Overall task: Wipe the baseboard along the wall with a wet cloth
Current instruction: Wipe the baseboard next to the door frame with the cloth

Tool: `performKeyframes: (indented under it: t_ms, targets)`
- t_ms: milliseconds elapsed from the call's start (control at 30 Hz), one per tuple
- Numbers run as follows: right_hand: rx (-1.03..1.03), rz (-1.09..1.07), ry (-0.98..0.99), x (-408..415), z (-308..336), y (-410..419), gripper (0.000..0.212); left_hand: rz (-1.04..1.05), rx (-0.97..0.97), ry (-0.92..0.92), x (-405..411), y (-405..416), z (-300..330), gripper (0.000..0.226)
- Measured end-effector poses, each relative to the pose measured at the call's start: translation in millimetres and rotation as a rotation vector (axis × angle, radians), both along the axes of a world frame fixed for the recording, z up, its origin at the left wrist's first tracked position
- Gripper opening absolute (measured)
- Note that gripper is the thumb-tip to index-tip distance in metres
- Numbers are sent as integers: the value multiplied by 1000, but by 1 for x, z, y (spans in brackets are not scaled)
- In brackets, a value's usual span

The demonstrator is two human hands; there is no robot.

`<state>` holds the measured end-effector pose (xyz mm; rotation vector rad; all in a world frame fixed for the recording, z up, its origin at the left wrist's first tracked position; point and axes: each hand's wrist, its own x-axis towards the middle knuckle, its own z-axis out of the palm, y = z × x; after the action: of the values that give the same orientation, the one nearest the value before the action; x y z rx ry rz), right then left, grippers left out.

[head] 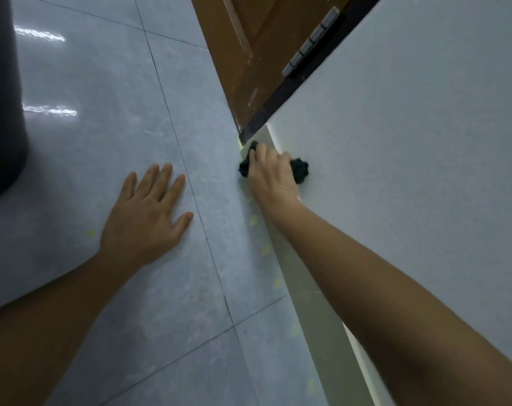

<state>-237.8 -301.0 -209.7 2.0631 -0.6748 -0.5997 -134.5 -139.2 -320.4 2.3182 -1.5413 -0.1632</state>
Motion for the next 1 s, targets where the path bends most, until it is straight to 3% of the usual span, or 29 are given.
performKeyframes:
  t_ms: [100, 300, 400, 667, 1000]
  targets:
    - [12, -52, -12, 20, -24, -15, 33, 0, 8, 11, -3, 0, 2, 73]
    - [364, -372, -418, -7, -39, 24, 48, 3, 16, -7, 3, 0, 0, 73]
    - [432, -521, -441, -29, -40, 54, 53, 2, 18, 0, 0, 2, 0, 73]
    - [397, -476, -480, 37, -39, 1, 51, 26, -12, 15, -4, -4, 6, 73]
    - [513, -671, -689, -38, -46, 62, 53, 11, 5, -4, -4, 5, 2, 70]
